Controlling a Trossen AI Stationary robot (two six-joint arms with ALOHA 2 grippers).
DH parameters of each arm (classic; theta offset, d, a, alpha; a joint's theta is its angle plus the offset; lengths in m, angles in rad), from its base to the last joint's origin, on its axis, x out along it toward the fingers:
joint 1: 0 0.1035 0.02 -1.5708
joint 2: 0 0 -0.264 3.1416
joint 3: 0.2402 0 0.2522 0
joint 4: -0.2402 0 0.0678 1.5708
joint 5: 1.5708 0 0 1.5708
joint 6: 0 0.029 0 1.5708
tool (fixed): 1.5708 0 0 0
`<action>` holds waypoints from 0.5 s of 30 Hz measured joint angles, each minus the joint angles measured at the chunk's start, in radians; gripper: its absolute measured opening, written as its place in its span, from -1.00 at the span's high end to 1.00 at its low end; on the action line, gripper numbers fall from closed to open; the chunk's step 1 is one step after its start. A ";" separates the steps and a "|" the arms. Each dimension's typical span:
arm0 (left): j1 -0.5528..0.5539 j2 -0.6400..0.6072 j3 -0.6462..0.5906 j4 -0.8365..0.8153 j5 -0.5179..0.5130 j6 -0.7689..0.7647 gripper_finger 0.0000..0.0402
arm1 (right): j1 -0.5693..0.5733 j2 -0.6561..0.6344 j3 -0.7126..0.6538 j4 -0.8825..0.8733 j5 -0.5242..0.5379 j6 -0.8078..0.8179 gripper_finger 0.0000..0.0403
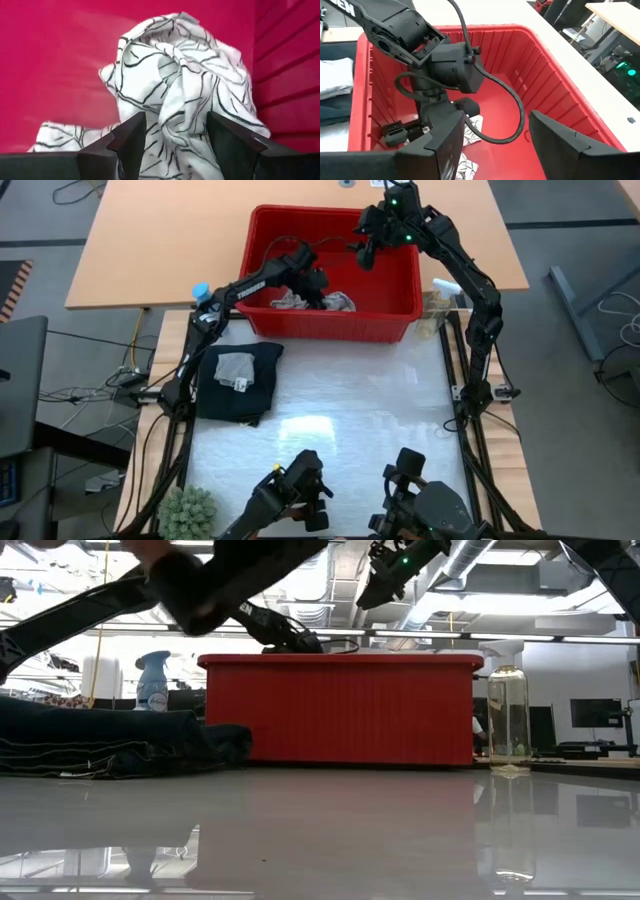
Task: Fold Laundry from Bin
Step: Fold the white patterned shirt
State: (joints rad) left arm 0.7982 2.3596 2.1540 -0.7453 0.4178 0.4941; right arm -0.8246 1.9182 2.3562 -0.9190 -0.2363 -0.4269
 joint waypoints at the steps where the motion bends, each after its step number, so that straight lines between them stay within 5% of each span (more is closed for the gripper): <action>1: -0.001 0.000 0.000 -0.006 -0.017 0.007 0.01 | 0.000 0.000 0.000 -0.001 -0.001 0.000 -0.23; 6: -0.003 0.000 0.003 -0.015 -0.082 0.012 0.19 | 0.005 0.000 0.000 0.006 0.000 0.000 -0.23; 11: 0.000 0.000 0.055 0.006 -0.103 -0.043 0.88 | 0.004 -0.004 0.000 0.016 0.000 0.000 -0.23; 15: -0.002 0.000 0.119 -0.007 -0.197 -0.068 0.98 | 0.004 -0.034 -0.001 0.032 0.002 0.000 -0.23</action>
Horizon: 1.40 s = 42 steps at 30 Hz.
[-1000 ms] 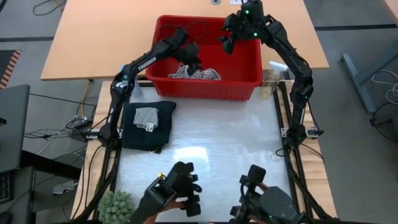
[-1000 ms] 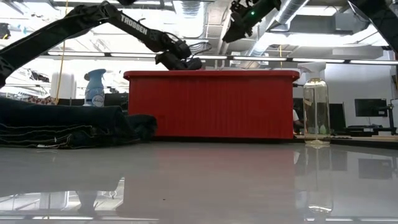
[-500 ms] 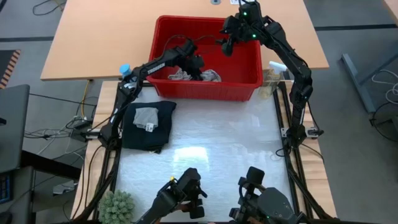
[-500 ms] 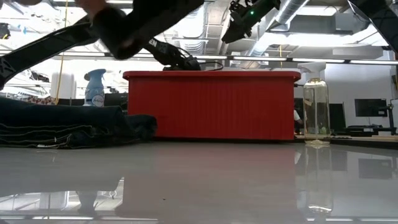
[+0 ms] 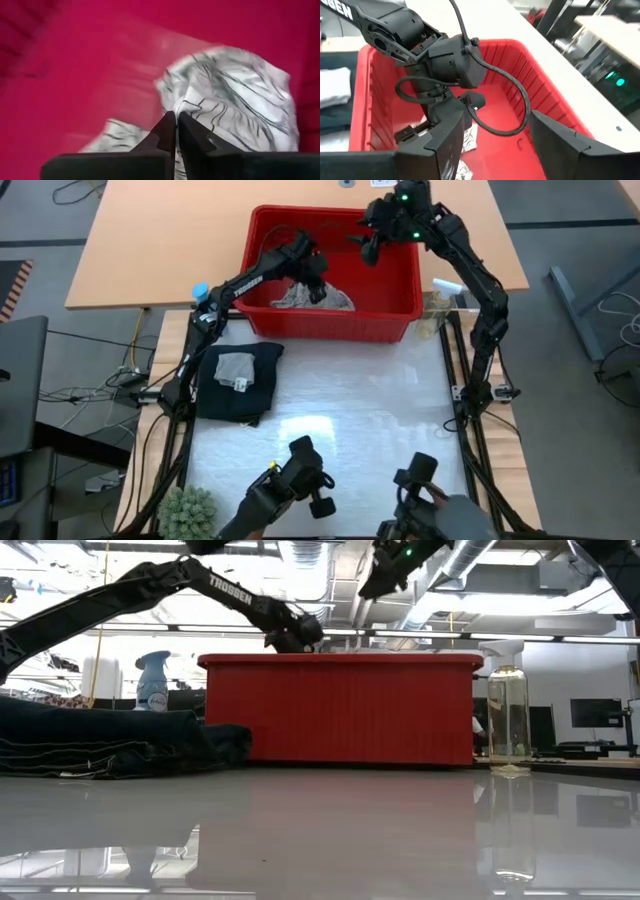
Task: Fold Laundry from Bin
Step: Fold the white patterned shirt
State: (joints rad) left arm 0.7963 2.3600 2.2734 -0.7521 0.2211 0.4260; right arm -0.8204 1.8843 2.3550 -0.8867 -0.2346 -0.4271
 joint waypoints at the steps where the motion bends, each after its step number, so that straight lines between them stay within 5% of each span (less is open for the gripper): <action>1: -0.001 0.000 0.026 -0.002 -0.025 -0.009 0.99 | 0.000 -0.011 0.000 0.007 0.000 0.000 -0.23; 10: -0.001 -0.091 0.082 0.051 -0.089 -0.070 1.00 | 0.003 -0.085 0.000 0.010 0.001 0.009 -0.23; 23: -0.064 -0.401 0.080 0.144 -0.088 -0.134 1.00 | 0.003 -0.098 0.000 0.004 0.001 0.080 -0.23; 35: -0.323 -0.738 0.081 0.128 0.144 -0.141 1.00 | 0.023 -0.098 0.000 0.004 0.000 0.140 -0.23; 42: -0.531 -0.824 0.082 -0.176 0.158 -0.132 1.00 | 0.129 -0.153 0.000 -0.095 -0.082 0.225 -0.23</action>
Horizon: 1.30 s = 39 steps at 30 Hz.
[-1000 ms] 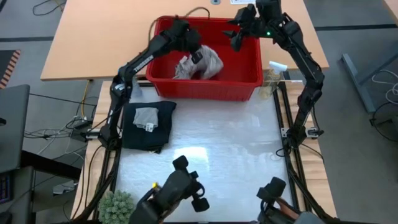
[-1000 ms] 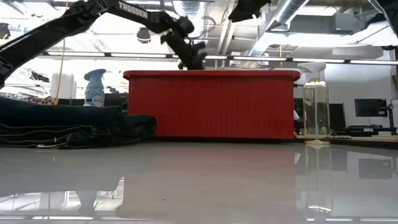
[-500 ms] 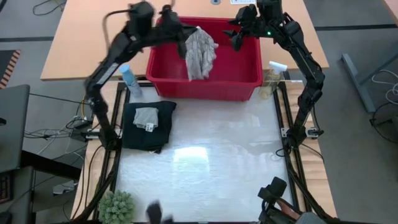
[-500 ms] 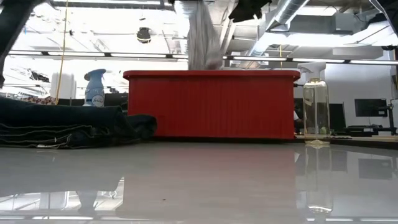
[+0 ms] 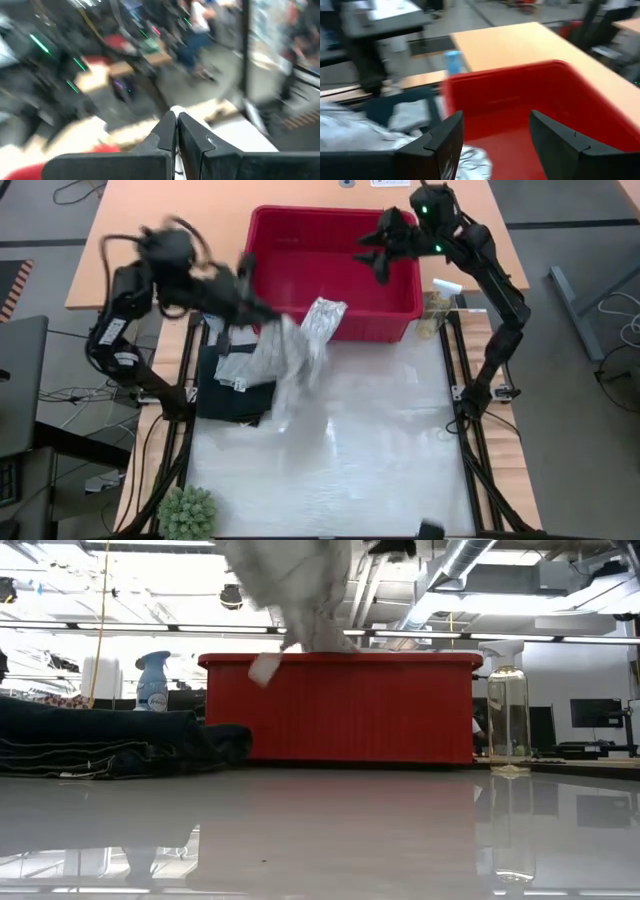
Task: Fold Laundry from Bin
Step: Fold the white patterned shirt
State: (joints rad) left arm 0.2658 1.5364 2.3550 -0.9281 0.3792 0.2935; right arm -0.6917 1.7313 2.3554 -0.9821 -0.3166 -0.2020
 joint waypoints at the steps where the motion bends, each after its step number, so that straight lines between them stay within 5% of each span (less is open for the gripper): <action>1: -0.025 0.001 0.000 -0.055 0.004 -0.002 1.00 | 0.027 -0.013 0.001 -0.018 0.000 0.000 -0.23; 7: -0.167 0.047 -0.003 -0.269 0.109 -0.093 1.00 | 0.228 -0.104 0.001 -0.091 0.001 0.050 -0.23; 13: -0.288 0.094 -0.083 -0.331 -0.104 -0.090 1.00 | 0.446 -0.183 0.002 -0.200 0.001 0.173 -0.23; 21: -0.299 0.102 -0.394 -0.069 -0.156 -0.304 1.00 | 0.741 -0.187 -0.063 -0.540 0.172 0.180 -0.23; 28: -0.262 0.101 -0.480 0.236 -0.422 -0.505 1.00 | 0.909 -0.239 -0.264 -0.529 0.210 0.294 -0.23; 31: -0.247 0.101 -0.481 0.347 -0.470 -0.565 1.00 | 0.992 -0.288 -0.372 -0.445 0.333 0.353 -0.23; 39: -0.206 0.094 -0.456 0.615 -0.544 -0.704 1.00 | 1.168 -0.408 -0.664 -0.218 0.869 0.534 -0.23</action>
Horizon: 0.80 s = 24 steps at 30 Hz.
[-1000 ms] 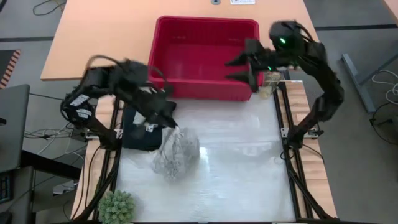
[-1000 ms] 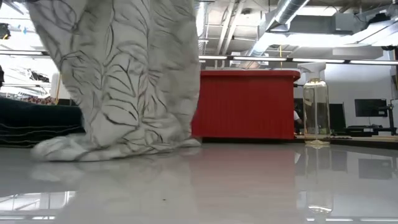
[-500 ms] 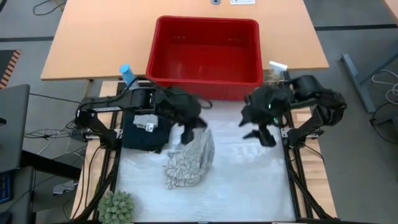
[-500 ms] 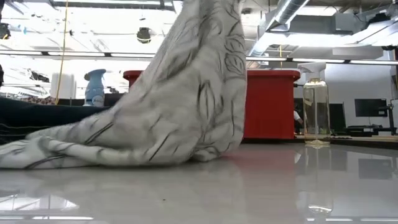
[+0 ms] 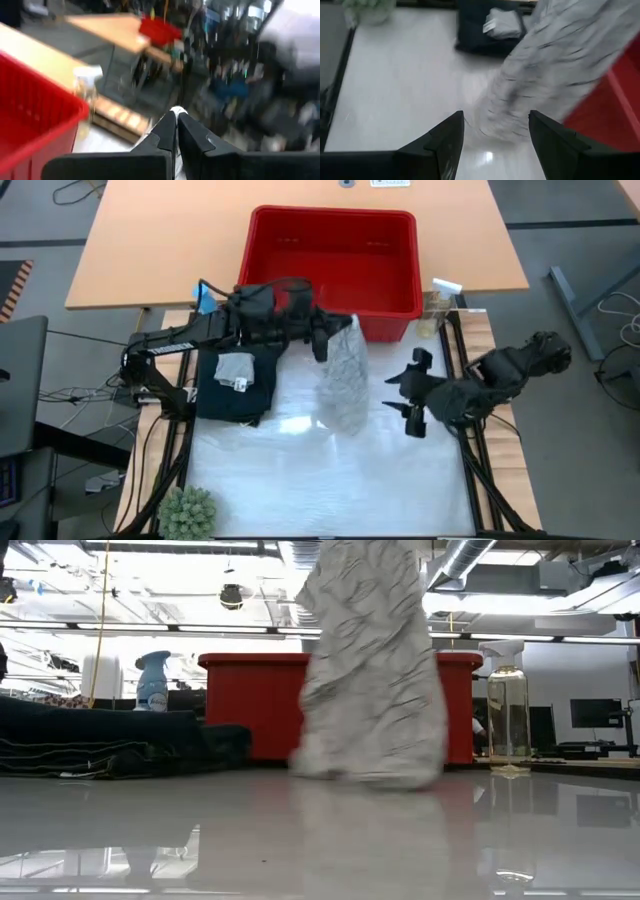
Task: Fold Laundry from Bin
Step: Fold the white patterned shirt
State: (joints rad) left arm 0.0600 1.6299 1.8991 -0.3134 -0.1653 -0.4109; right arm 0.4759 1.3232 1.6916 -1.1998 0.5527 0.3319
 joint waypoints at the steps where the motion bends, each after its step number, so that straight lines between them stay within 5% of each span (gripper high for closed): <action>1: 0.007 -0.001 0.003 0.027 -0.004 -0.011 1.00 | 0.012 -0.007 -0.028 0.028 0.027 0.028 -0.23; 12: 0.032 -0.010 0.003 0.052 0.126 -0.014 1.00 | 0.007 0.027 -0.152 0.124 0.295 0.134 -0.23; 21: 0.031 -0.011 0.003 0.035 0.206 -0.008 1.00 | -0.071 0.024 -0.159 0.143 0.310 0.133 -0.23; 24: 0.031 -0.012 0.003 0.035 0.204 0.021 1.00 | -0.088 0.024 -0.159 0.179 0.239 0.131 -0.23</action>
State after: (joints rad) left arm 0.0914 1.6184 1.9018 -0.2787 0.0390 -0.3902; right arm 0.3883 1.3468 1.5326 -1.0207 0.7915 0.4625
